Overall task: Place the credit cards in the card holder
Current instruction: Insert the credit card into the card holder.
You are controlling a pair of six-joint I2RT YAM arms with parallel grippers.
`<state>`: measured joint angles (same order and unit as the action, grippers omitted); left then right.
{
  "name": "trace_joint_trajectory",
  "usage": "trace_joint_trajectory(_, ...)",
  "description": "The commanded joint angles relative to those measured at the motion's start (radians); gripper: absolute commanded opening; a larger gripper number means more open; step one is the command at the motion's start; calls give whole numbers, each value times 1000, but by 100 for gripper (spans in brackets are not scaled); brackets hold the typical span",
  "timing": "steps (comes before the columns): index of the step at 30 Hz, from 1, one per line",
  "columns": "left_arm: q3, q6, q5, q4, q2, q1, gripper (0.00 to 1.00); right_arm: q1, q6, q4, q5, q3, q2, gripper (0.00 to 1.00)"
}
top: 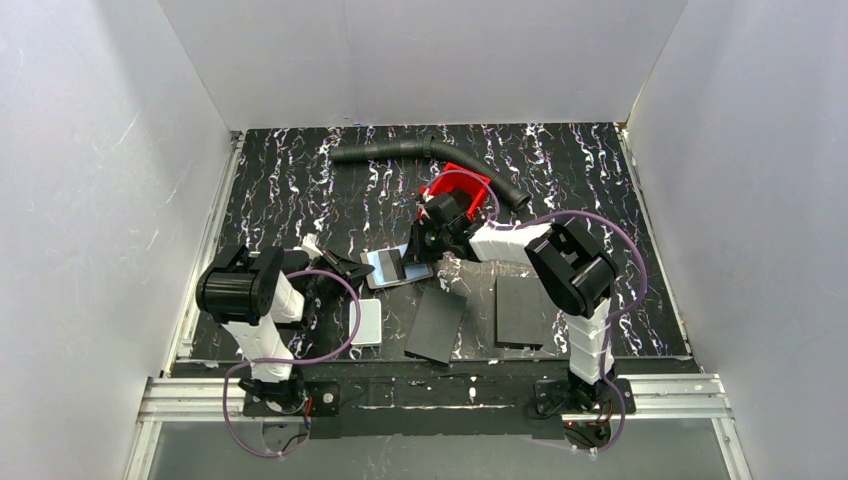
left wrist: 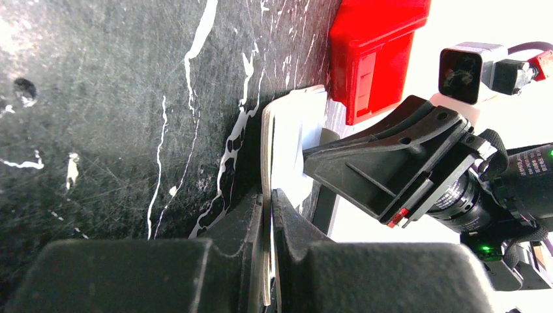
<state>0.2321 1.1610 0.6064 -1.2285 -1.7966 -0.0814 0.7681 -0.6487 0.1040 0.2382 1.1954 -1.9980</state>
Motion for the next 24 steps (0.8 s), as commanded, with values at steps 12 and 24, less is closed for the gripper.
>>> trace_joint_trajectory(12,21,-28,24,26,26,0,0,38,23,65,56,21,-12,9)
trace_joint_trajectory(24,24,-26,23,26,36,-5,0,46,-25,143,116,40,-48,9)
